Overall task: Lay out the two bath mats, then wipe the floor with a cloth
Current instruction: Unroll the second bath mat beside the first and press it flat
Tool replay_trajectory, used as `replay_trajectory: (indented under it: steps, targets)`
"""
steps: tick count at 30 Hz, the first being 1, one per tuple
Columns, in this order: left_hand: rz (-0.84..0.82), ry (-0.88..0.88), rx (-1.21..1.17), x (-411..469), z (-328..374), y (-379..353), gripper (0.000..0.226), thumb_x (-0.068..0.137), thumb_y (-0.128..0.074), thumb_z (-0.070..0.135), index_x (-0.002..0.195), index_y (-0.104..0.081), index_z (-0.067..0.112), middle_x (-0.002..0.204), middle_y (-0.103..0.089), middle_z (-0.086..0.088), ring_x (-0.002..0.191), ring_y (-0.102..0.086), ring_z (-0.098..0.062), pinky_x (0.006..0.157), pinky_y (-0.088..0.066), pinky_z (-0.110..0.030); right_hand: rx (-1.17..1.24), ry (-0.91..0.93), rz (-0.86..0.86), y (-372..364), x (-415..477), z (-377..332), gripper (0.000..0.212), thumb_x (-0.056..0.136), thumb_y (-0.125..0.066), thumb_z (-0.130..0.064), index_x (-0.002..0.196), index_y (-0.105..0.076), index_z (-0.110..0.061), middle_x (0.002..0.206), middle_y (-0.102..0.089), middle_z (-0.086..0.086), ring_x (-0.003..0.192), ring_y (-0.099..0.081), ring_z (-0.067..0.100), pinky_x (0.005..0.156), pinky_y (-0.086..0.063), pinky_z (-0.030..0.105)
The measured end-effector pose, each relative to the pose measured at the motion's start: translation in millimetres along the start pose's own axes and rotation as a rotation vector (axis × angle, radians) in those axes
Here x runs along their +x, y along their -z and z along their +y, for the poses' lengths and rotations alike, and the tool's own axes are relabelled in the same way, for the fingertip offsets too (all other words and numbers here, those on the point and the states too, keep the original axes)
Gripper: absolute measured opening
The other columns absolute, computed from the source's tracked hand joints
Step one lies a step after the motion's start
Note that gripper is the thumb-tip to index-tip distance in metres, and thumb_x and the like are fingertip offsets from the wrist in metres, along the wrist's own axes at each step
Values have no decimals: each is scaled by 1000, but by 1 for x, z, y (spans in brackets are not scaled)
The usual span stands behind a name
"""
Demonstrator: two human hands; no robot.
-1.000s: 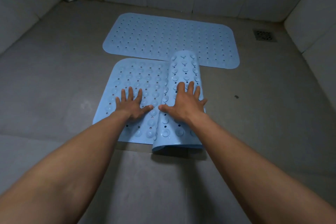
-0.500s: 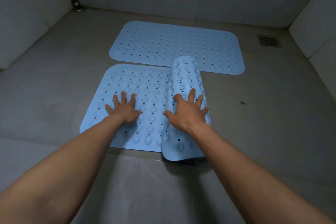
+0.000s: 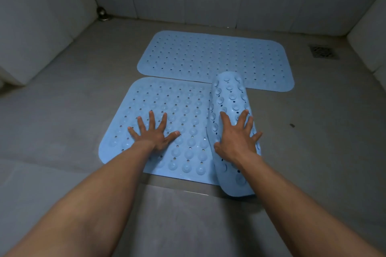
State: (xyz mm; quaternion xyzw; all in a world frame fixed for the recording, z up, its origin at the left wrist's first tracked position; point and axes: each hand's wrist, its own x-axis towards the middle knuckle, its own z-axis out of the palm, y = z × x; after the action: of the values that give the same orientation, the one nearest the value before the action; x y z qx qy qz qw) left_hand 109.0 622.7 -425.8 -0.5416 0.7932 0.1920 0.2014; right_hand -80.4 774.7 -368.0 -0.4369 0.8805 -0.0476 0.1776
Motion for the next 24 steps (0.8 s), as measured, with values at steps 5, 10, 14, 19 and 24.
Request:
replay_trajectory:
  steps: [5, 10, 14, 19, 24]
  targets:
    - [42, 72, 3, 1, 17, -2, 83, 93, -16, 76, 154, 21, 35, 160, 35, -6, 147, 29, -39, 113, 12, -72, -47, -3, -13, 3, -2, 11, 91, 84, -62, -26, 155, -6, -32, 159, 29, 18, 147, 18, 46, 113, -2, 71]
    - [172, -121, -26, -12, 76, -24, 69, 101, -11, 61, 156, 20, 34, 162, 30, -7, 149, 27, -36, 115, 11, -69, -42, -17, -54, -4, -3, 29, 79, 93, -54, -38, 156, -8, -27, 160, 26, 18, 147, 21, 42, 115, 2, 67]
    - [113, -175, 20, -19, 107, -40, 77, 91, -5, 78, 152, 23, 42, 160, 34, -4, 147, 31, -36, 110, 17, -72, -62, 8, -59, -6, -4, 45, 94, 92, -61, -51, 158, 1, -24, 158, 30, 19, 146, 24, 42, 115, 2, 66]
    - [110, -112, 43, -18, 116, -41, 78, 91, -6, 77, 152, 25, 39, 160, 34, -8, 146, 32, -38, 110, 15, -74, -42, -20, -30, 2, 0, 62, 98, 91, -66, -32, 157, 5, -20, 159, 28, 21, 148, 19, 43, 117, -3, 66]
    - [196, -161, 18, -26, 132, -48, 76, 94, -5, 73, 154, 22, 36, 160, 33, -9, 146, 32, -37, 110, 17, -73, 4, -40, -5, 5, 2, 79, 88, 90, -59, -26, 157, -1, -21, 161, 20, 21, 148, 14, 46, 118, -5, 65]
